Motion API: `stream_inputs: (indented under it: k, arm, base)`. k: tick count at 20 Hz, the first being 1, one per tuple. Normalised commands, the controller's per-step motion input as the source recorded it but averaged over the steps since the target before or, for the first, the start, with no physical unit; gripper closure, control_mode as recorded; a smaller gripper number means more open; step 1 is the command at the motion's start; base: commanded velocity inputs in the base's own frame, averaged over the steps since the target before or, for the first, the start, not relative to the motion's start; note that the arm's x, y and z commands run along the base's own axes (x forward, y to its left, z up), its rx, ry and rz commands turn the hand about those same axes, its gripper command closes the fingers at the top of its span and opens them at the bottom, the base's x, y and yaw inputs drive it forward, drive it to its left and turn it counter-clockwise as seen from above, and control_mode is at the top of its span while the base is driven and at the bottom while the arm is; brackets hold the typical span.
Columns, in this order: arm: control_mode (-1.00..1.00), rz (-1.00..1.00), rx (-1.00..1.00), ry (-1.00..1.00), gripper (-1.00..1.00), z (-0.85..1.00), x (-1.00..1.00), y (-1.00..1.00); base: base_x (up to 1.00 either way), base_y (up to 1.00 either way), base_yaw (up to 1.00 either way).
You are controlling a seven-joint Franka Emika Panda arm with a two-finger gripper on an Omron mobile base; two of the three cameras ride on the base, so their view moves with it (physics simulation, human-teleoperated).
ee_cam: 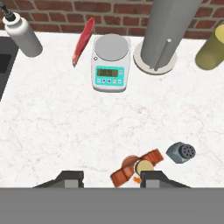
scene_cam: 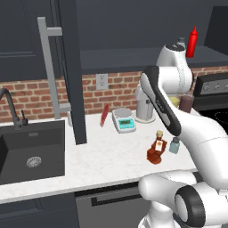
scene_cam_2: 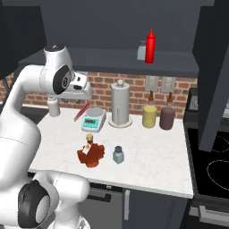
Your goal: Put the shaker and condiment bottle from the counter next to their counterparts in the cabinet.
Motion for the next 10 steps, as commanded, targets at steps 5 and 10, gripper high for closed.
stream_inputs:
  k: [5, 10]
  arm:
    - [-1.00, -0.01, 0.00, 0.00, -1.00, -0.03, -0.07, 0.00]
    - [-1.00, -0.09, 0.00, 0.00, -1.00, -0.01, -0.13, 0.00]
  base:
    - [0.00, 0.00, 0.00]
    - [0.00, 0.00, 0.00]
